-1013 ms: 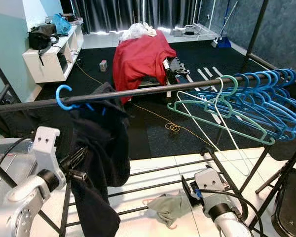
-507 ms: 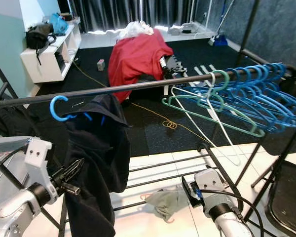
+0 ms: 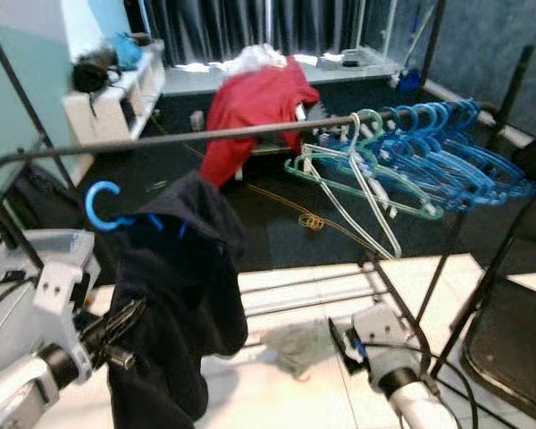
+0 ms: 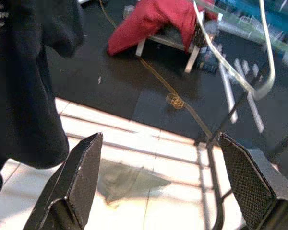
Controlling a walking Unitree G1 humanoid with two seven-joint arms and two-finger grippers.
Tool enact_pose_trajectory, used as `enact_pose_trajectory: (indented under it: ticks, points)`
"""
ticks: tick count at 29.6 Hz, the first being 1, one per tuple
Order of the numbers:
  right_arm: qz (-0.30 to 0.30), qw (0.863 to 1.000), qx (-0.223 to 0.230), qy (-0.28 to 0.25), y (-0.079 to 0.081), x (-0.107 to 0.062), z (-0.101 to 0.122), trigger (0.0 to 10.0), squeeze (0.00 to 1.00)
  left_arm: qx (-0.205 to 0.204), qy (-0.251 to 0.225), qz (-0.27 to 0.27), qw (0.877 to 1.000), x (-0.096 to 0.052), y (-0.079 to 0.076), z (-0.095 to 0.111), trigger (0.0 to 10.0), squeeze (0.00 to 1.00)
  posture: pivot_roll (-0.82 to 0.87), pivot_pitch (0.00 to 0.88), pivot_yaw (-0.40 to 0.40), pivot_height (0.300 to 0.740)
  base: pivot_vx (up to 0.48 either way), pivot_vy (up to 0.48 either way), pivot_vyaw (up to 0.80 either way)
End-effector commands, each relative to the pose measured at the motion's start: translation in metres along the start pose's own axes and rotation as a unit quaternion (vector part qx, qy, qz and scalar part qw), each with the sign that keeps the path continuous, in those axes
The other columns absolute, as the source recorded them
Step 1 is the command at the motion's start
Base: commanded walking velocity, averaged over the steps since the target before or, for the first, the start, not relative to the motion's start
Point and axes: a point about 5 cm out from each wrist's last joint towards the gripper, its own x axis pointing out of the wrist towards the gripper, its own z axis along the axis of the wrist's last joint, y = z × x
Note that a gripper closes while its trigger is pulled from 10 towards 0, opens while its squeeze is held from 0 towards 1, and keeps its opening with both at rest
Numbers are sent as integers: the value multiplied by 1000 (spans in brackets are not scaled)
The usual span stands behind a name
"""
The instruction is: Hang hanger
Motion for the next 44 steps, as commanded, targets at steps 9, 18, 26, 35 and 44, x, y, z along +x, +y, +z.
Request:
enact_pose_trajectory:
  ticks: [9, 18, 26, 35, 44]
  points:
    - [59, 980, 173, -83, -12, 48, 59, 10000, 0, 33, -27, -36, 998, 15, -6, 18, 10000, 0, -96, 0, 47, 740, -424, 0, 0]
    - [161, 977, 71, -122, -17, 60, 99, 10000, 0, 48, -73, -92, 992, 23, -21, 49, 10000, 0, -76, 0, 42, 740, -382, 0, 0]
    - [197, 972, 0, -129, -3, 71, 112, 10000, 0, 19, -109, -195, 974, 30, -64, 61, 10000, 0, -51, 0, 43, 740, -36, 0, 0]
    - [182, 970, 3, -161, 3, 79, 129, 10000, 0, 13, -74, -216, 973, 28, -76, 49, 10000, 0, -13, 0, 25, 740, 0, 0, 0]
    - [149, 974, -1, -172, -4, 84, 134, 0, 0, 10, -61, -210, 976, 24, -77, 44, 10000, 0, -1, 0, 23, 740, 0, 0, 0]
